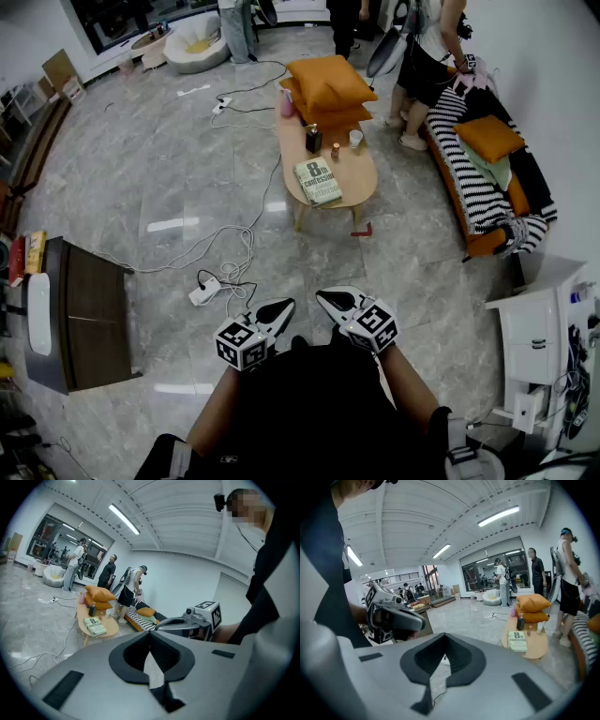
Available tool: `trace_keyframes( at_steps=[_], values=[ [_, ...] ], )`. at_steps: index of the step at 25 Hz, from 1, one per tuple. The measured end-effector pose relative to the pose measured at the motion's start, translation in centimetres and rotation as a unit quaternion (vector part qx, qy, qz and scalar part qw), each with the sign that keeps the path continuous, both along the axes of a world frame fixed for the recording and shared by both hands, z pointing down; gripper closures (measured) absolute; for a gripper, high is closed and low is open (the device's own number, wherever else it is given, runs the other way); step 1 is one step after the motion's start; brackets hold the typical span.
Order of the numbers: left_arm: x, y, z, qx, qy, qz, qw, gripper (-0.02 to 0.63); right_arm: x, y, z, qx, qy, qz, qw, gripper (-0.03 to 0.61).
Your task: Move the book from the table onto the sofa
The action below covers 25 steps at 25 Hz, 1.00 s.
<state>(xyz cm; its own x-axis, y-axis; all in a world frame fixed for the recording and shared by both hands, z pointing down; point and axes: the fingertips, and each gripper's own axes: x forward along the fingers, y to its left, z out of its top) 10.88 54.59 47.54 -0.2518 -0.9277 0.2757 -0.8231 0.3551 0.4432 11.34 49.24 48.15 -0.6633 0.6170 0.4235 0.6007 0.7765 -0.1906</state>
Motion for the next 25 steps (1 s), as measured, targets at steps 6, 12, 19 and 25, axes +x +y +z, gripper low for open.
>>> trace_keyframes(
  at_steps=[6,12,19,25],
  values=[
    [-0.1,-0.4,-1.2,0.013,0.02,-0.01,0.9997,0.603,-0.1,0.1,0.1,-0.001,0.001,-0.001,1.0,0.571],
    [0.1,-0.3,-0.2,0.002,0.013,-0.004,0.9999,0.603,0.0,0.1,0.1,-0.004,0.004,-0.003,1.0,0.572],
    [0.6,-1.4,-0.5,0.01,0.034,0.001,0.9994,0.603,-0.1,-0.9,0.7,-0.009,0.014,0.017,1.0,0.571],
    [0.3,-2.7,0.7,-0.005,0.033,0.005,0.9994,0.603,-0.3,-2.8,1.4,-0.018,0.027,0.026,0.999,0.571]
  ],
)
